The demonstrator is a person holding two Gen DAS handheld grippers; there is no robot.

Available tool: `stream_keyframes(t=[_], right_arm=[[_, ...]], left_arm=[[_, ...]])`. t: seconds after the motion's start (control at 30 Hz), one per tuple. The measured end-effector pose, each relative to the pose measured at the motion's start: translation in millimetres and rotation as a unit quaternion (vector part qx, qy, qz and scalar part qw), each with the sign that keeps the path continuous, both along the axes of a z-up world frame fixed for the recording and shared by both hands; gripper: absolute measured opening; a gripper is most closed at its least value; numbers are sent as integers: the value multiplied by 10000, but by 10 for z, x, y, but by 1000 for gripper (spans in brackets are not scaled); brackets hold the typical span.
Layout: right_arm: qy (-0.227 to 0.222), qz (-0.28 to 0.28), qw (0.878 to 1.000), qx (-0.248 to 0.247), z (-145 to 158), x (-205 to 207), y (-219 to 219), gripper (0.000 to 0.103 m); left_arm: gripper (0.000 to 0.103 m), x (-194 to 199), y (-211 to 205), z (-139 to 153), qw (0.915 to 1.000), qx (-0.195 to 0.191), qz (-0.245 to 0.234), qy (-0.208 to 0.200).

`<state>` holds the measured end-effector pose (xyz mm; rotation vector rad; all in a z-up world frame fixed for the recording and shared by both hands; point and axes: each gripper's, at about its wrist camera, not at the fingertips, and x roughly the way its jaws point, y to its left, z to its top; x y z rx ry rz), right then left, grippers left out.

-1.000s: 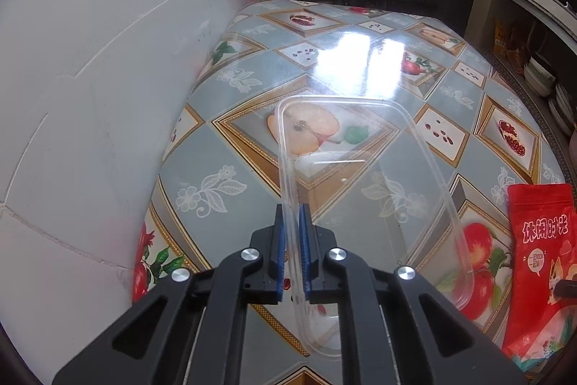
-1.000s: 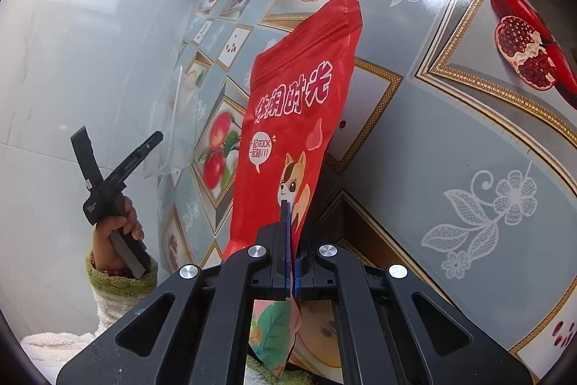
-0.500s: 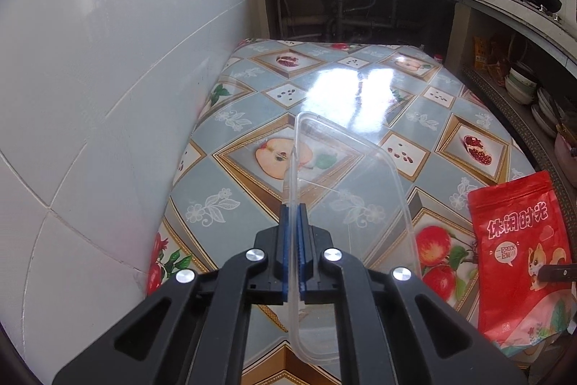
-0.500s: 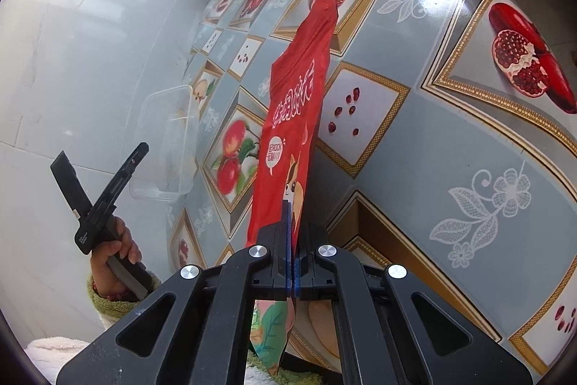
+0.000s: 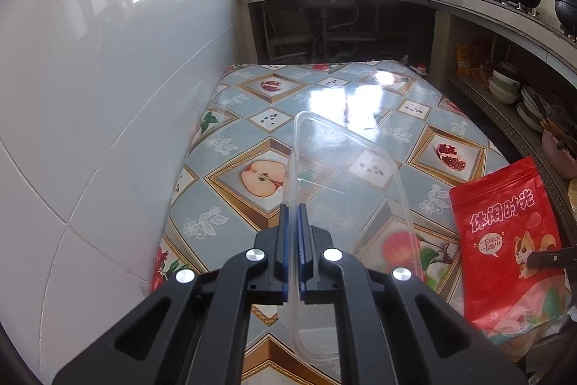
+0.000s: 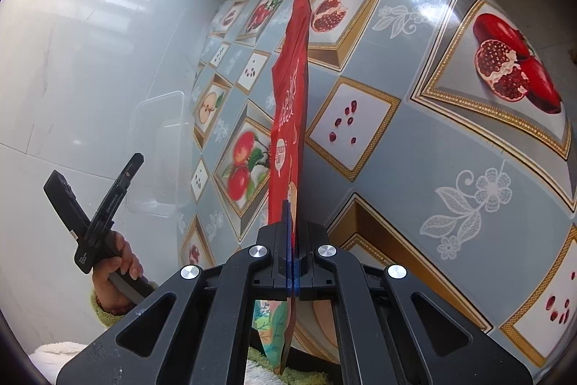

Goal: Collect trash
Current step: 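Lift the bag and box and carry both over the blue wastebasket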

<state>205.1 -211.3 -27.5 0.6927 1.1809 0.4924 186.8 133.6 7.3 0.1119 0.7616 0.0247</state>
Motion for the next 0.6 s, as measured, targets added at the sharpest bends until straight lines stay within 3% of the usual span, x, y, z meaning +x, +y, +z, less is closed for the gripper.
stream_keyframes(t=[0.13, 0.3, 0.47, 0.6], right_arm=[[1, -159, 9998, 77, -45, -72, -119, 0], [-66, -515, 9985, 150, -27, -253, -308, 0], [-376, -1232, 9916, 138, 96, -609, -758, 0], [-671, -1942, 9787, -64, 285, -970, -1259, 0]], left_arm=[[3, -19, -143, 53, 9997, -120, -197, -27], [3, -3, -412, 122, 9963, -557, -659, -8], [3, 147, -916, 165, 9855, -936, -1394, 235], [3, 283, -1524, 250, 9706, -1125, -2095, 362]])
